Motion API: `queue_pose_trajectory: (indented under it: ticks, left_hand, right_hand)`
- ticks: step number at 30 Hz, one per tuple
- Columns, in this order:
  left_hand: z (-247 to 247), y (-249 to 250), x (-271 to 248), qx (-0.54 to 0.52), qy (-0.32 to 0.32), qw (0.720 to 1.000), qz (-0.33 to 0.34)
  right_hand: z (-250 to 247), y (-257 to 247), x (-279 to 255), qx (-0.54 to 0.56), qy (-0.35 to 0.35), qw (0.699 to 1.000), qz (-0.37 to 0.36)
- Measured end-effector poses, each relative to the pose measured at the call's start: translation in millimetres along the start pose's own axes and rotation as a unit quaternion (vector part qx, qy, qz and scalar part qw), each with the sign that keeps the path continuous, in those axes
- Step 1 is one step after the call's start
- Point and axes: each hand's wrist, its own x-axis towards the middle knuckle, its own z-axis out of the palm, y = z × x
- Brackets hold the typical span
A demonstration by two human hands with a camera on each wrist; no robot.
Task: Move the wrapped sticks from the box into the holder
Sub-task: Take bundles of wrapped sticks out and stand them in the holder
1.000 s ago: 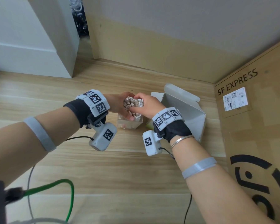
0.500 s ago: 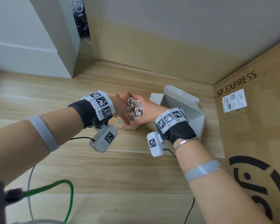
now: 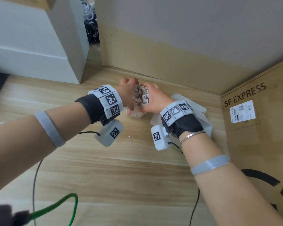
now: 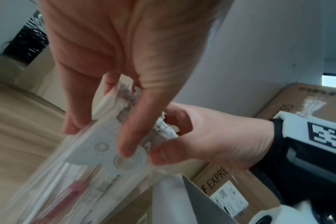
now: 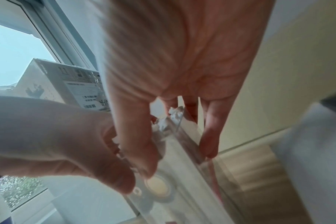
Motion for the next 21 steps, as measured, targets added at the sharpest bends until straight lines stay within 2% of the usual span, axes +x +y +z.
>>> queue_pose_trajectory:
  ticks: [4,8,12,21]
  left_hand:
    - [-18,-12,21,-0.073,0.065,0.995,0.019]
    - [-32,-23,42,-0.113,0.099,0.988,0.041]
    - [-34,-34,61,-0.125,0.113,0.985,0.042]
    - [-25,-44,86,-0.123,0.102,0.986,0.039]
  right_hand:
    - [-15,-8,25,0.002,0.07,0.997,-0.014]
    - [-26,-12,50,0.004,0.106,0.994,-0.009]
    - [-30,-15,70,-0.005,0.099,0.995,-0.003]
    - [-26,-9,93,-0.022,0.069,0.997,0.023]
